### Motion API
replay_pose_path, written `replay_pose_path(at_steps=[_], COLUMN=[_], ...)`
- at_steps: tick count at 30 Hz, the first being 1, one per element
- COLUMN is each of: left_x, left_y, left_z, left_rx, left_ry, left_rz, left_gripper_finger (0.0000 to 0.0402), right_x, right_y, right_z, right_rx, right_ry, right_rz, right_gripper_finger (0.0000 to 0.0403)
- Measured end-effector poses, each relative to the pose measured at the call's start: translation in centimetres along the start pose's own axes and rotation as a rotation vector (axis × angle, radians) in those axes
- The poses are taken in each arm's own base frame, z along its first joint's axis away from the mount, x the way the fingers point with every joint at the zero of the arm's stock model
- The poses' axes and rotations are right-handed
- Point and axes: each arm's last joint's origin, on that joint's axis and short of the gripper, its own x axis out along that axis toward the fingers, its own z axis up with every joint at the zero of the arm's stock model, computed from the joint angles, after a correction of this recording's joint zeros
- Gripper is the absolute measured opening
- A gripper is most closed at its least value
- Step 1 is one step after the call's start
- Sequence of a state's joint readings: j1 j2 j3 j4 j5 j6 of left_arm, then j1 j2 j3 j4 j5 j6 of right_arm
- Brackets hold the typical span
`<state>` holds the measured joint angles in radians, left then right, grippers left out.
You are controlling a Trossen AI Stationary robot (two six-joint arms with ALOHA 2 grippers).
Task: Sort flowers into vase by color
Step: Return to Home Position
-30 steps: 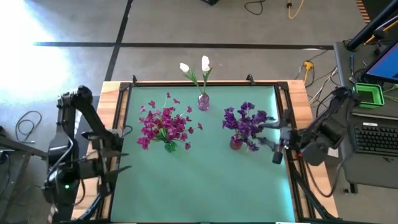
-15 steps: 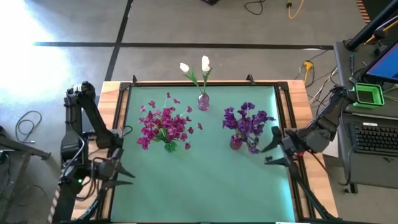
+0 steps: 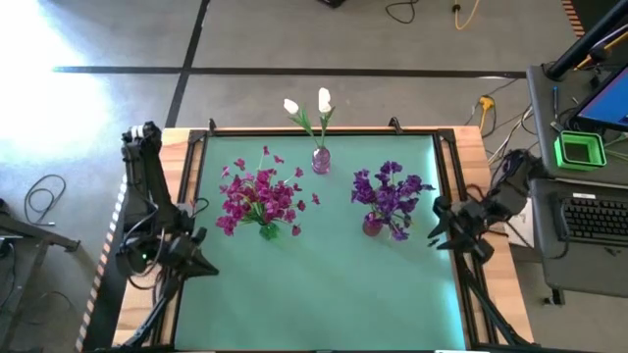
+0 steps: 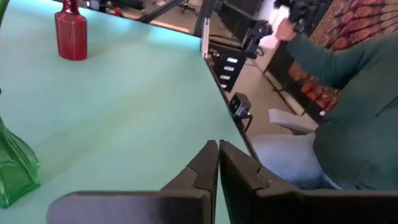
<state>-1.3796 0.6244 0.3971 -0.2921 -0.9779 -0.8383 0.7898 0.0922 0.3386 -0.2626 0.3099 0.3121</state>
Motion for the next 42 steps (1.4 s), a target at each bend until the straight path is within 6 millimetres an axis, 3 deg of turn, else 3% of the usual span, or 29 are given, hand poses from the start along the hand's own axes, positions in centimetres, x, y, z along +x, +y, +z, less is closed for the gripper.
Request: replay_pose_path(at_steps=[8,14,19,22,25,27,35,42], left_x=[-0.1,-0.6,-1.1,-1.3,-1.2,-1.2,-1.1,-0.7], left_y=[3.0,3.9,4.5,4.9,5.3,5.4,5.7,6.3], left_z=[-1.3,0.0,0.8,0.8,0.5,0.4,0.4,0.6], left_rx=[0.029,0.139,0.212,0.228,0.248,0.254,0.253,0.239], left_ry=[-0.060,-0.107,-0.154,-0.155,-0.143,-0.142,-0.160,-0.193], left_rz=[0.002,-0.053,-0.059,-0.048,-0.022,-0.007,0.017,0.111], left_gripper_finger=[0.0000,0.0000,0.0000,0.0000,0.0000,0.0000,0.0000,0.0000], right_x=[1.1,1.2,0.4,-0.1,-0.4,-0.3,0.7,1.4], right_y=[-1.1,-0.8,-0.4,-0.2,-0.4,-0.5,-0.8,-1.1], right_z=[-3.4,-3.2,-0.9,-0.1,-0.4,-0.6,-2.7,-4.3], right_rx=[-0.071,-0.155,-0.157,-0.214,-0.236,-0.236,-0.243,-0.311], right_ry=[-0.188,-0.276,-0.342,-0.274,-0.119,-0.104,-0.161,-0.357], right_rz=[-0.079,-0.001,0.003,-0.008,-0.032,-0.042,-0.038,-0.036], right_gripper_finger=[0.0135,0.0113,0.0103,0.0102,0.0102,0.0102,0.0102,0.0101])
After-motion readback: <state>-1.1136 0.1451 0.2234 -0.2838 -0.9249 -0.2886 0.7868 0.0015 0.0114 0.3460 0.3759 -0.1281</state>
